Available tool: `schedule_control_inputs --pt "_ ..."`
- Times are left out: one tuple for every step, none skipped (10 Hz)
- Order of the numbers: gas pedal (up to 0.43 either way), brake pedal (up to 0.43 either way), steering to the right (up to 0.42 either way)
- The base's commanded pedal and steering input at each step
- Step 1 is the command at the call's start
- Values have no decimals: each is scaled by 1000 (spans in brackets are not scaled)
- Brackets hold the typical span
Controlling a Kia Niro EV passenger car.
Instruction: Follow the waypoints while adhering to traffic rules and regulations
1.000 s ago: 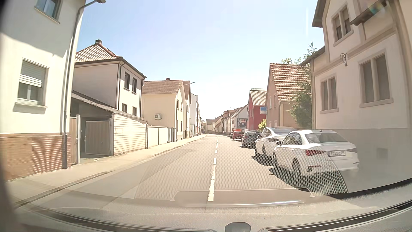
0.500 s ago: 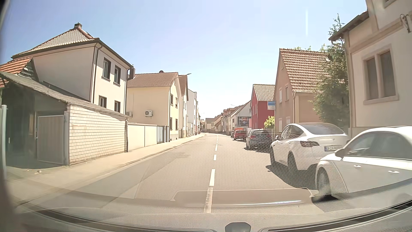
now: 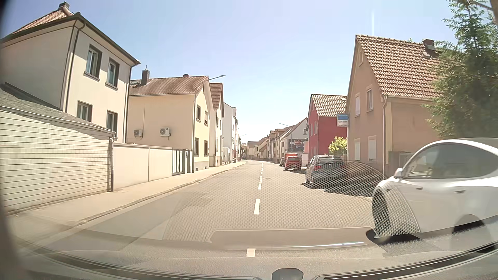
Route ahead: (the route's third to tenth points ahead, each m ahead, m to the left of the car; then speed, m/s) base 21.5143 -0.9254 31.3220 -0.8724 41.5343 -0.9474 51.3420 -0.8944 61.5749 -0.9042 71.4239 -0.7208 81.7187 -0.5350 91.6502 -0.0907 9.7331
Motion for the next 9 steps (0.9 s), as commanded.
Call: schedule_control_inputs --pt "28 24 1" --pt "28 24 1" --pt "28 24 1" --pt "28 24 2" --pt "28 24 3" --pt "28 24 3" --pt "28 24 3" --pt "28 24 3" --pt "28 24 3"
